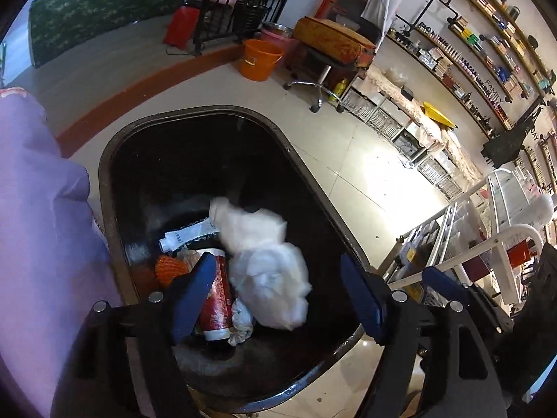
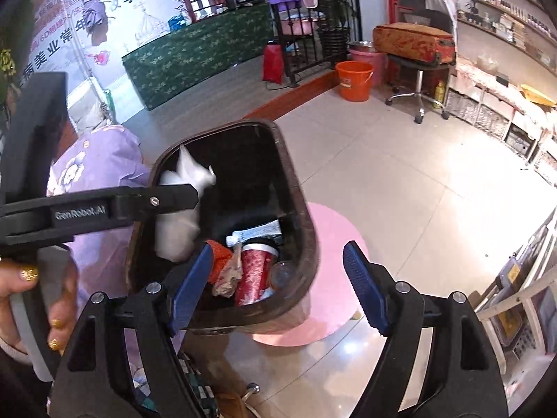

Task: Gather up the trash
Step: 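Release the white tissue into the black bin with the left tool, then move both open tools back over the table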

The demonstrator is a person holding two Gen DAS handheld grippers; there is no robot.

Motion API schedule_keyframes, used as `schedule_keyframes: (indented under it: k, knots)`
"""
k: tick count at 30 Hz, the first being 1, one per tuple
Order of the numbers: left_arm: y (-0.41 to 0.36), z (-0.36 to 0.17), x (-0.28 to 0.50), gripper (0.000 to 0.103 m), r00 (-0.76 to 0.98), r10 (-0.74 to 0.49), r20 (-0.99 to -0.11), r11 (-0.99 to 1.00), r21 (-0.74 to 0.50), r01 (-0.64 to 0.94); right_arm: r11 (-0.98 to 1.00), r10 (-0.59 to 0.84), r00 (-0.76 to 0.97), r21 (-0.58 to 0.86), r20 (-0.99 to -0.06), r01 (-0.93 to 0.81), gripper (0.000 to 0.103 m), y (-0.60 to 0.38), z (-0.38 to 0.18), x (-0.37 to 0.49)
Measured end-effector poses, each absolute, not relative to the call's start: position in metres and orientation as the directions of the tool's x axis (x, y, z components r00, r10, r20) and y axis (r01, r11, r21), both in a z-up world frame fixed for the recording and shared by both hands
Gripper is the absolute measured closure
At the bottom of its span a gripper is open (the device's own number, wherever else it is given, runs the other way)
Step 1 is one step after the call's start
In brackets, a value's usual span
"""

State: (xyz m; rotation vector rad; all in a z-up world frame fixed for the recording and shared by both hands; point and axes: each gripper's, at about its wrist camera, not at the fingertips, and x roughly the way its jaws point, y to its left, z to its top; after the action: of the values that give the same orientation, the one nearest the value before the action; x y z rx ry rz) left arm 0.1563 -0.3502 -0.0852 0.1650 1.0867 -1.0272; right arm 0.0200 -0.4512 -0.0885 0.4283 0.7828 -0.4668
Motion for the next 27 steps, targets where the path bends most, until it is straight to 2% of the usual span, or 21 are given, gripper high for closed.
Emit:
schedule_keyframes:
  k: [6,13,21,27]
  knots:
    - [-0.317,-0.072,0.143,0.023,0.191,-0.616,-0.764,0.576,-0.272,0.771,0.799,-0.266,0.626,0.195,-0.733,0.569,0.024,-0.459,-0.086,0.024]
    - [-0.272,-0.044,0.138,0.012,0.31,-0.671,-0.673,0.622,-0.283,0.73,0.798,-0.271,0.627,0.193,-0.73,0.571,0.022,-0.451,-0.085,0.039]
    - [-0.215,-0.042,0.135,0.006,0.47,-0.589,-0.658,0.732,-0.189,0.654,0.848,-0.217,0.644,0.186,-0.733,0.497,0.02,-0.427,-0.085,0.067]
    - [-0.161,-0.048,0.148,0.006,0.519,-0.521,-0.677,0.815,-0.214,0.538,0.893,-0.133,0.67,0.204,-0.73,0.4,0.02,-0.392,-0.085,0.1]
